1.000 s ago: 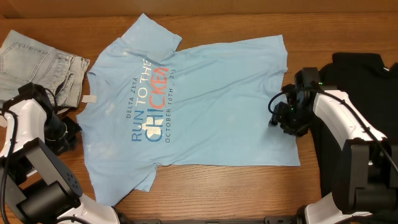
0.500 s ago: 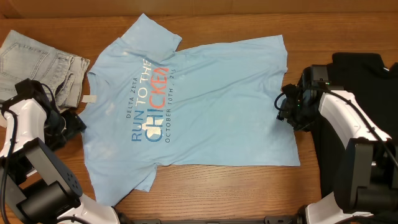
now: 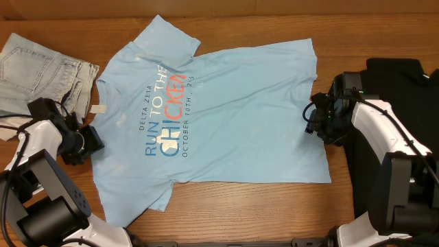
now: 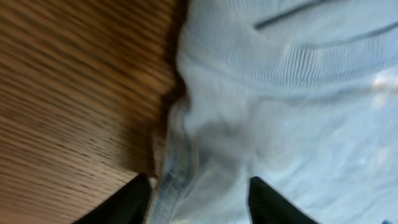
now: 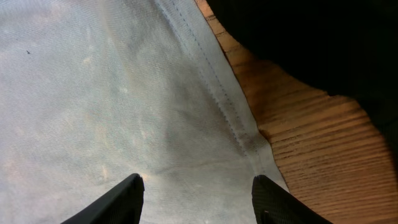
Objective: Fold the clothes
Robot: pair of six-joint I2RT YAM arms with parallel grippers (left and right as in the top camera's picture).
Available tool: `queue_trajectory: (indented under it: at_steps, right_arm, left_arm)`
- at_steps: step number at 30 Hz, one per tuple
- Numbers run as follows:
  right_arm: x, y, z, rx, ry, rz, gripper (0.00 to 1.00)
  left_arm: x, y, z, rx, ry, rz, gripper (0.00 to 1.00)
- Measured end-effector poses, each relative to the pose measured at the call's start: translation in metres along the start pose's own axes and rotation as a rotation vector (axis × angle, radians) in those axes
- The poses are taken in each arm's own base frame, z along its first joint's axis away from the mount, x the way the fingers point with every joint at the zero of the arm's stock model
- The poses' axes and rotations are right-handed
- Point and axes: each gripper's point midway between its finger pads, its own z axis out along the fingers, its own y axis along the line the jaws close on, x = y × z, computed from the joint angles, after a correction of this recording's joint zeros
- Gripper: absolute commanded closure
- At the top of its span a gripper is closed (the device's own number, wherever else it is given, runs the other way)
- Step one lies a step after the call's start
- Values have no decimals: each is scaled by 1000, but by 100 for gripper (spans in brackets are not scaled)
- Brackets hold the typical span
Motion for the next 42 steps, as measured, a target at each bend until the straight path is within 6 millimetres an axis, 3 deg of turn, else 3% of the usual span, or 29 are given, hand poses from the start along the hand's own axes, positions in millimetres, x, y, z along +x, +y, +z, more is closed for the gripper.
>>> queue_trajectory:
  at_steps: [15,26,35,42]
  right_arm:
    - [2,-1,0,4,9,1,40]
    - [2,-4,0,17,6,5,36]
    - [-4,-30,-4,26,10,123,33]
    - [-5,-44,1,7,8,141,44]
  left_arm:
    - [-15,5,1,-28,-66,13,62]
    - [-16,8,5,-43,-78,32,96]
    - [-14,15,4,-85,-71,26,96]
    - [-11,26,-1,-153,-49,-15,96]
